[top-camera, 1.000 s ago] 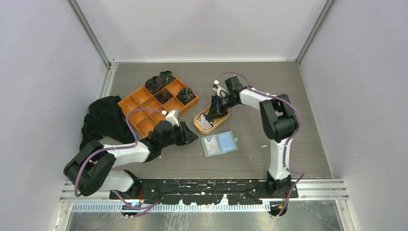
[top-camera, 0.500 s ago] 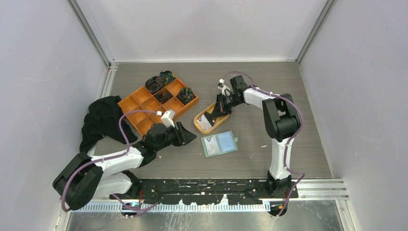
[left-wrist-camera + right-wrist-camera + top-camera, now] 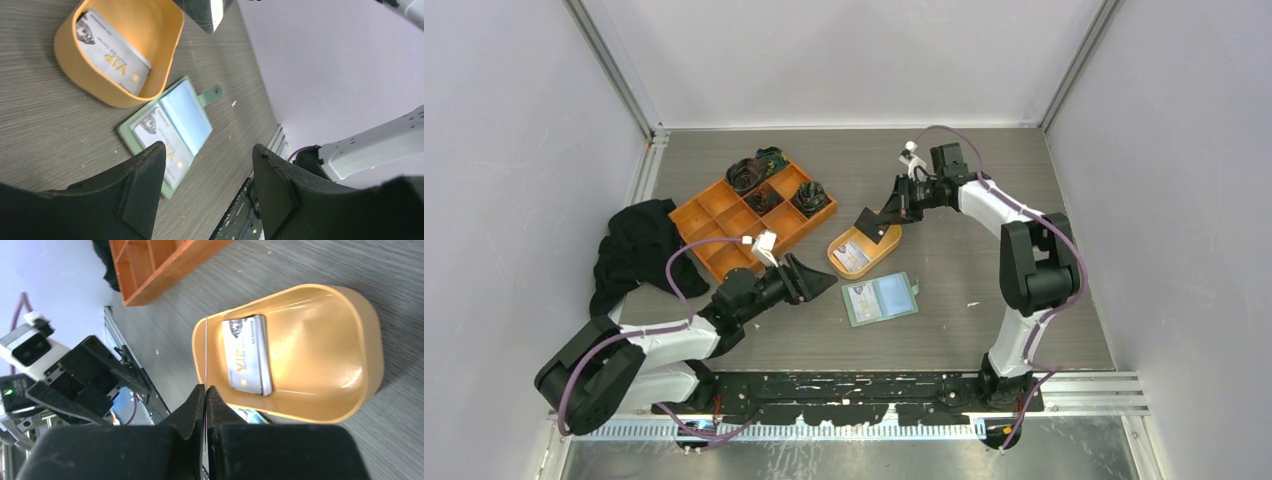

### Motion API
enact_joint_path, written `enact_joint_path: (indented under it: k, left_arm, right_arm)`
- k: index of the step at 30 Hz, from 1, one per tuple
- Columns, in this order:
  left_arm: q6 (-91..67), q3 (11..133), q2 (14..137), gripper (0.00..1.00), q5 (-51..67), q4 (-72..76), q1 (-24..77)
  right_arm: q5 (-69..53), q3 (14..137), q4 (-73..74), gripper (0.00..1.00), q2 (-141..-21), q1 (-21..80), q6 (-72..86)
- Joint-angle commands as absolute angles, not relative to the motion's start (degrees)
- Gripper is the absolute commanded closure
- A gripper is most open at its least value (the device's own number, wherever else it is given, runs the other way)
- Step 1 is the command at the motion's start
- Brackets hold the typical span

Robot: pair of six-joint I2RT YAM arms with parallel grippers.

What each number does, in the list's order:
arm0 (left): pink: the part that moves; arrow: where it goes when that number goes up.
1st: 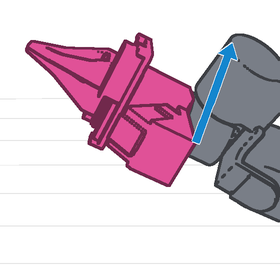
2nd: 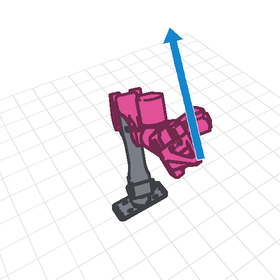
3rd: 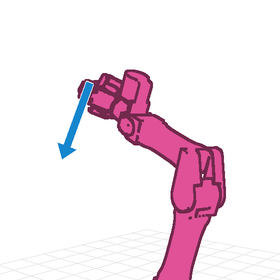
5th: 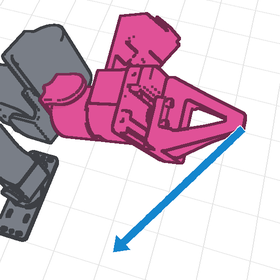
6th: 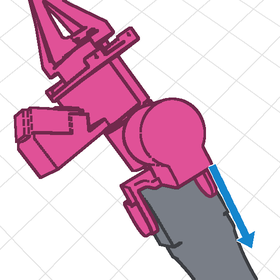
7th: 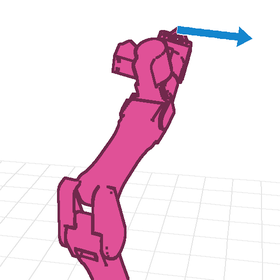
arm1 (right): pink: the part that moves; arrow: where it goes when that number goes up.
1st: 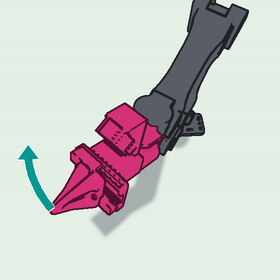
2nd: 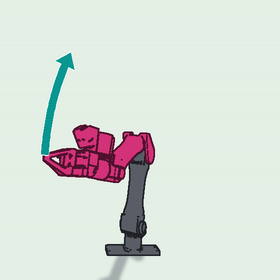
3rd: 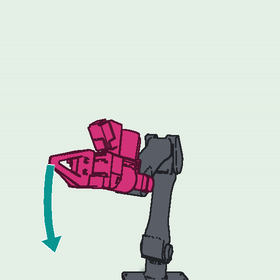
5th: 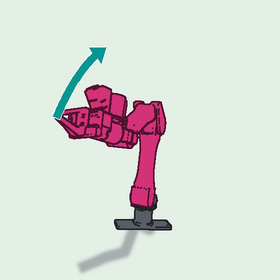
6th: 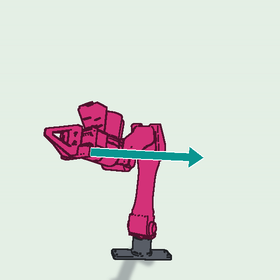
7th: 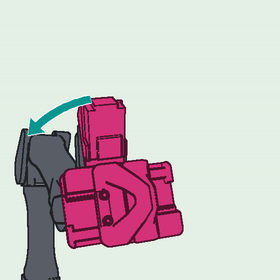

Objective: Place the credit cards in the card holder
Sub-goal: Pick up the credit card from the storage box, then insert the credit card into the card holder.

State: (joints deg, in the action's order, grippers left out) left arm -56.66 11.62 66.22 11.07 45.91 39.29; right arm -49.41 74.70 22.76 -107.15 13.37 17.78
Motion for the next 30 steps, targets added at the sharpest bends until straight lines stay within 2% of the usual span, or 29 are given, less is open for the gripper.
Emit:
enact_joint_path:
  k: [1,6,8,13,20,22,27,30]
  left_arm:
    - [-60.11,11.01,70.19,0.35,12.27,64.23,39.11]
    - [-63.23,11.19,78.97,0.32,10.98,81.17,39.46]
    - [-65.53,13.25,82.23,0.29,10.54,81.97,39.57]
    - [-65.58,18.47,85.97,0.30,8.90,82.00,40.87]
    - [-67.62,22.42,88.39,0.36,5.36,82.00,40.88]
    - [-68.80,23.31,89.51,0.39,5.00,82.00,40.87]
    - [-69.42,24.69,89.78,0.55,5.65,81.96,40.79]
    - [-68.42,24.13,88.50,0.69,5.70,81.98,40.78]
  right_arm:
    - [-55.40,72.04,15.36,0.99,-100.05,13.05,21.68]
    - [-64.89,65.32,-3.38,0.99,-96.11,13.08,34.87]
    - [-65.78,63.21,-8.23,0.99,-94.34,13.14,38.08]
    - [-66.89,60.27,-11.71,0.99,-90.63,13.79,39.67]
    - [-68.18,58.35,-13.07,0.99,-87.44,15.97,39.45]
    - [-68.52,58.07,-13.12,0.99,-86.75,16.81,38.94]
    - [-69.17,57.57,-12.34,0.99,-85.90,18.03,37.26]
    - [-69.17,57.89,-10.50,0.99,-85.96,18.44,35.11]
